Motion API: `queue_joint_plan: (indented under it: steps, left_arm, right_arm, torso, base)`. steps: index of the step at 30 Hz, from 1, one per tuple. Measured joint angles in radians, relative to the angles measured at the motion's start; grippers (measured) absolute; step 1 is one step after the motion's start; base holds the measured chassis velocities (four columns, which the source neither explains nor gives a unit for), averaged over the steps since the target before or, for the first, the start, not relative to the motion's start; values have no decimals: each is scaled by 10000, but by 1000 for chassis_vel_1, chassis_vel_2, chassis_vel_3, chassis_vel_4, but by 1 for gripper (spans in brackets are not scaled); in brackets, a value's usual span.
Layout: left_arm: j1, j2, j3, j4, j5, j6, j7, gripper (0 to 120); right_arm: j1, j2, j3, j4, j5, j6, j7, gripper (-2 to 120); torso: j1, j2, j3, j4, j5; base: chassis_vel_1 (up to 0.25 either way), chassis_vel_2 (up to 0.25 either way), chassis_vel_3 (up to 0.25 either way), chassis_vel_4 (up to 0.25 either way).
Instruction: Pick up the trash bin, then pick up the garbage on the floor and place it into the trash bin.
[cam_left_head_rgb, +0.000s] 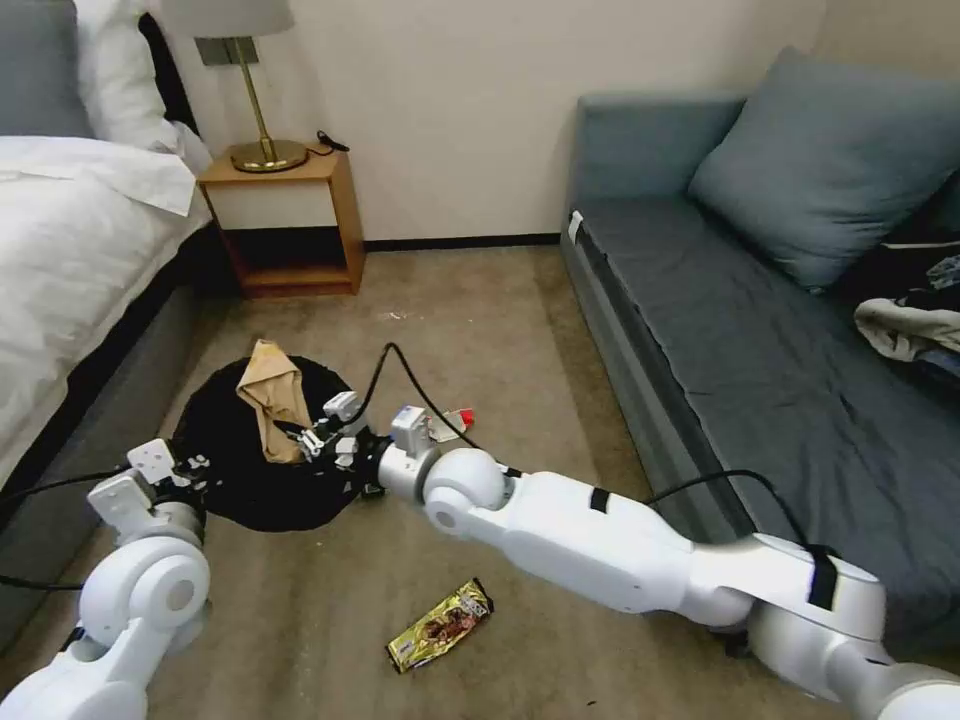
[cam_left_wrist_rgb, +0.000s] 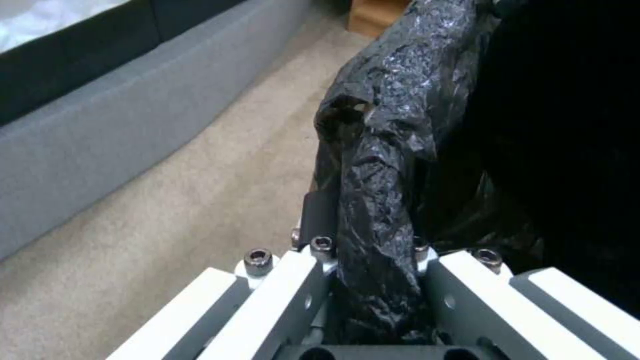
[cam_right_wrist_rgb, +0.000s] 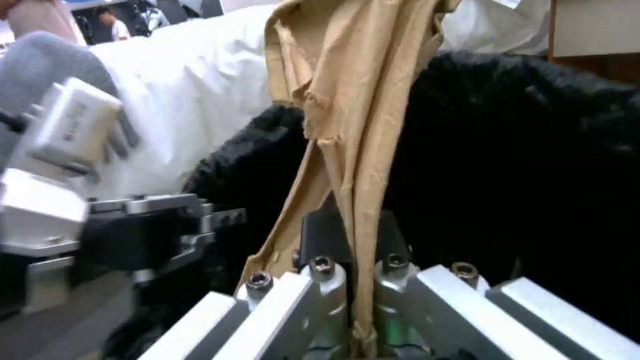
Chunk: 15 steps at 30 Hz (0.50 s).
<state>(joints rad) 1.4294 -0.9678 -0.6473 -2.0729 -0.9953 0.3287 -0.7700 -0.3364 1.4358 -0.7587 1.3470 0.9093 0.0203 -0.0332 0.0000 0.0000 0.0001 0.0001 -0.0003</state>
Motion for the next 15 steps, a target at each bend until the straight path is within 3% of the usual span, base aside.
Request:
queue_joint_plan:
  steps: [8, 15]
  left_arm:
    - [-138, 29, 46, 45, -52, 20, 0, 3]
    - [-161, 34, 71, 76, -66, 29, -8, 3]
  right_arm:
    - [-82, 509, 66, -788, -497, 274, -152, 1]
    - [-250, 535, 30, -895, -811, 355, -84, 30]
  torso:
    - [0, 0, 0, -1, 0]
    - [0, 0, -1, -2, 1]
  base:
    - [0, 0, 0, 0]
    - [0, 0, 0, 0]
